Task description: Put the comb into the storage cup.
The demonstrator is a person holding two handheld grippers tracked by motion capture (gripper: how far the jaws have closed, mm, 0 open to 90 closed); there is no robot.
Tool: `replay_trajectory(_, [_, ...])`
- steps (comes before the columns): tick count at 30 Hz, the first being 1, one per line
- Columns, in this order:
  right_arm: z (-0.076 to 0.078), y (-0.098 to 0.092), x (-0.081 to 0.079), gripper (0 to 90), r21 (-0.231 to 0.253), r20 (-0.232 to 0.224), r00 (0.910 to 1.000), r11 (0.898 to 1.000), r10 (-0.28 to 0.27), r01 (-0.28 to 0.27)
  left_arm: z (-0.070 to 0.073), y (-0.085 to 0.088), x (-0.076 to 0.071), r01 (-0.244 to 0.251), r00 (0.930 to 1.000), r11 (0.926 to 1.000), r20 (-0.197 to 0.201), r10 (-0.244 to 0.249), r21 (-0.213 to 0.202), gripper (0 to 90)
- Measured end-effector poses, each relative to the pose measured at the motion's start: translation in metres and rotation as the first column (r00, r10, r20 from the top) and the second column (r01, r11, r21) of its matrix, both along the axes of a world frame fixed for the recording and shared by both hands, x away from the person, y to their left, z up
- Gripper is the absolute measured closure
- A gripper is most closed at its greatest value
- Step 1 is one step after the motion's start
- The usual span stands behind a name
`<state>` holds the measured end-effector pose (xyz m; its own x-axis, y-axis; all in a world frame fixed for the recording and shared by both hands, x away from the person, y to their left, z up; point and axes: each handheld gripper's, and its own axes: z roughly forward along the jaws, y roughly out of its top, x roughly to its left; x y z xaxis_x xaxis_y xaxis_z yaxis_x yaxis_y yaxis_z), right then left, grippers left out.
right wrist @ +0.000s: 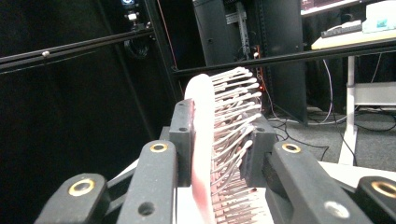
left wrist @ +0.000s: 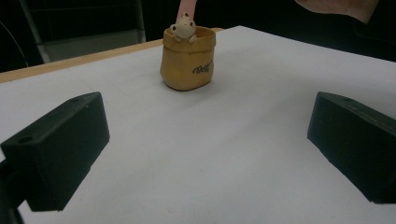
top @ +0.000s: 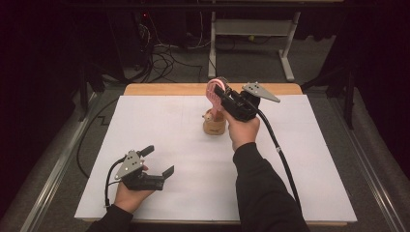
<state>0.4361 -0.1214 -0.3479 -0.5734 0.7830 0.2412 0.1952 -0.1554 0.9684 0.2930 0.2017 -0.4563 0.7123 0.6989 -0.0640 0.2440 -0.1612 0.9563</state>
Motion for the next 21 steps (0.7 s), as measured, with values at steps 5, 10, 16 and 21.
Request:
replay_trajectory(5, [-0.003, 0.0, 0.001, 72.1, 0.001, -0.006, 1.0, 1.0, 0.001, -0.001, 0.0, 0.0, 0.0, 0.0, 1.0, 1.0, 0.0, 0.0, -0.001, 0.0])
replay_trajectory(10, [-0.006, 0.002, 0.001, 71.9, 0.003, -0.01, 0.9999, 1.0, 0.003, -0.003, 0.0, 0.0, 0.0, 0.0, 1.0, 1.0, -0.001, 0.0, -0.001, 0.0])
replay_trajectory(16, [-0.009, 0.003, 0.003, 71.7, 0.0, -0.016, 0.9999, 1.0, 0.005, -0.005, 0.0, 0.0, 0.0, -0.001, 1.0, 1.0, 0.0, 0.001, -0.004, 0.0])
replay_trajectory(21, [-0.011, 0.004, 0.003, 71.6, -0.001, -0.019, 0.9998, 1.0, 0.004, -0.004, 0.0, 0.0, 0.0, 0.001, 1.0, 1.0, -0.001, -0.001, -0.002, 0.0])
